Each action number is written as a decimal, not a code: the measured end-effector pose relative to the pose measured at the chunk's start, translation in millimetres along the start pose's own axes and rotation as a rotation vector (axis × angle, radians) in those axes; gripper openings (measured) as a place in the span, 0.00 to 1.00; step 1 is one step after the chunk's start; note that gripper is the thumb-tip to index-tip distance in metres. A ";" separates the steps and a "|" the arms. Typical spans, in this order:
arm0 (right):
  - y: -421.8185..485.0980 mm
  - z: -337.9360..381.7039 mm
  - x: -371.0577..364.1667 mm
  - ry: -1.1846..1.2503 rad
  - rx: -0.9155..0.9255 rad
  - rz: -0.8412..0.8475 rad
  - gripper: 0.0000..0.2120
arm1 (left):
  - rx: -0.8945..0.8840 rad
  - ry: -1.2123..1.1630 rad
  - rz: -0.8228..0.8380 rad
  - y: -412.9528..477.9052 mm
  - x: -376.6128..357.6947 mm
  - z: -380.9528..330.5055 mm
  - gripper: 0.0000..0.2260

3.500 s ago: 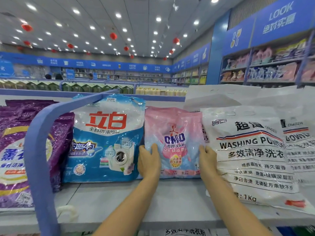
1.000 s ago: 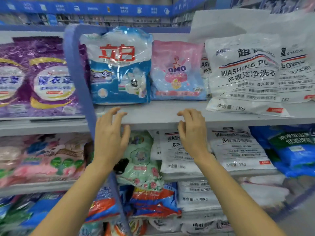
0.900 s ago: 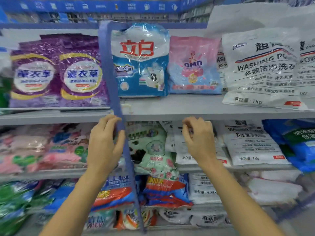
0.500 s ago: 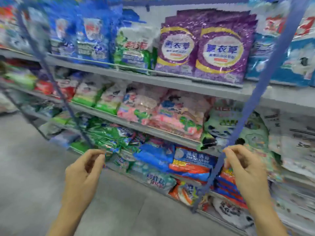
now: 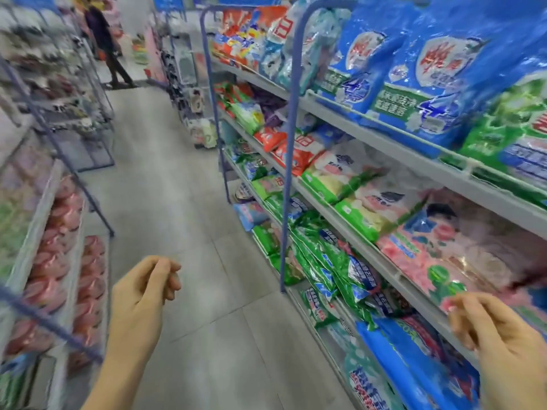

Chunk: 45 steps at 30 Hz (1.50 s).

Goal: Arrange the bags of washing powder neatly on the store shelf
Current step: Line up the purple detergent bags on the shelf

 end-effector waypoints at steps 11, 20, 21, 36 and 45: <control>106.3 -22.7 -278.6 0.057 -0.032 0.443 0.11 | 0.163 0.072 -0.431 125.2 56.8 81.4 0.16; 145.0 -62.1 -479.7 0.098 -0.071 0.494 0.31 | 0.225 0.043 -0.513 282.2 70.6 156.3 0.15; 151.1 -62.0 -501.2 0.101 -0.070 0.479 0.31 | 0.226 0.032 -0.492 308.2 69.2 162.2 0.16; 295.4 -115.7 -694.3 0.004 -0.048 0.201 0.24 | 0.220 -0.022 -0.218 630.4 -66.9 267.8 0.19; 419.3 -156.8 -754.4 -0.189 -0.050 0.058 0.13 | 0.209 -0.064 -0.004 783.0 -206.0 318.4 0.17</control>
Point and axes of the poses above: each hand's wrist, its own y-axis towards the middle knuckle, its own x-axis out of the back of the hand, z = x × y, the point moved 10 cm from there along y, towards the middle knuckle, and after that the axes turned 9 degrees about -z, right-handed, at the moved point
